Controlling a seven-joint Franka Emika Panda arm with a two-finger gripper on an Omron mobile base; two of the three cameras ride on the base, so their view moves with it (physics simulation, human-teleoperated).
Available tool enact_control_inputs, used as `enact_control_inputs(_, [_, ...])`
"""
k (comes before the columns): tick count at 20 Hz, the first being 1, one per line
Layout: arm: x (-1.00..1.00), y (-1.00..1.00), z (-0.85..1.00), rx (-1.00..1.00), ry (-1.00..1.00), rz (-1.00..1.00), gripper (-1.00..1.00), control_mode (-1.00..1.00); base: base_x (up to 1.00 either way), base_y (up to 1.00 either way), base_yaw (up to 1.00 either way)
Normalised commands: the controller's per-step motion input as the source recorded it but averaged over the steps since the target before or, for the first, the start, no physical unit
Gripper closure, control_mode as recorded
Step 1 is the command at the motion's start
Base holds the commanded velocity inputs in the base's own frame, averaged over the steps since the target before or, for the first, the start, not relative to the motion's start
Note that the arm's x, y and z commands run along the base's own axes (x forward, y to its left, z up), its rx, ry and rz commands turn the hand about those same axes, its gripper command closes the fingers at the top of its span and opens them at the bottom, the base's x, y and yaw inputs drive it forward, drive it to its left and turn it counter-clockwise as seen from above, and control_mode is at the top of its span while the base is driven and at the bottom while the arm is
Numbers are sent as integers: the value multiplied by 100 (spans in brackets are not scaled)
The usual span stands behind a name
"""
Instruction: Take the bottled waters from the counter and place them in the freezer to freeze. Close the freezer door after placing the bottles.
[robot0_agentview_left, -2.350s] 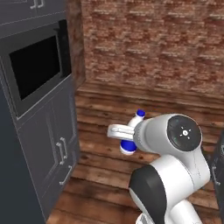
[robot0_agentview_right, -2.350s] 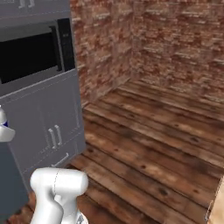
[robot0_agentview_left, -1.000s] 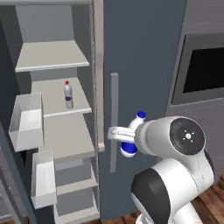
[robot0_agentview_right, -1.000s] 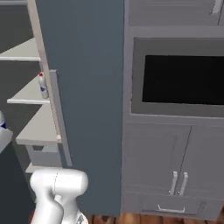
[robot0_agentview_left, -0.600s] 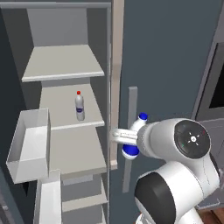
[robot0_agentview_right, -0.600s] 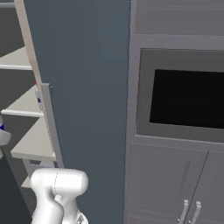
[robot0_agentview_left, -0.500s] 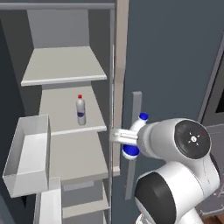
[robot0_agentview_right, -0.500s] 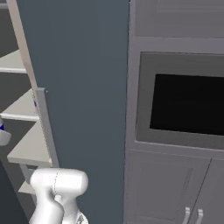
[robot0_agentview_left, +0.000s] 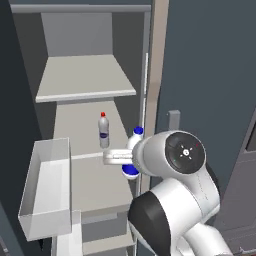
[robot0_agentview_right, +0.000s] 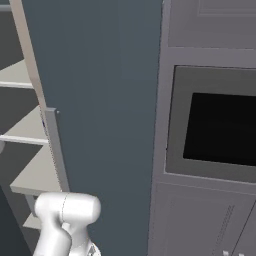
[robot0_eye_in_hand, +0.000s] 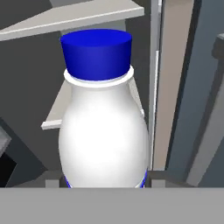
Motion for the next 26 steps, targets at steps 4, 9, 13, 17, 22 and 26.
enact_control_inputs(4, [64, 18, 0, -12, 0, 23, 100, -100, 0, 0, 0])
enact_control_inputs(9, [79, 9, -7, -12, 0, 24, 100, -100, 0, 0, 0])
enact_control_inputs(13, [51, 43, -41, -23, -5, 21, 100, -100, 0, 0, 0])
enact_control_inputs(17, [7, 31, -31, -8, -26, 7, 100, -100, 0, 0, 0])
enact_control_inputs(22, [11, 9, -13, 9, -19, 0, 100, -100, 0, 0, 0])
enact_control_inputs(26, [8, 7, 0, 11, -6, 0, 100, -100, 0, 0, 0])
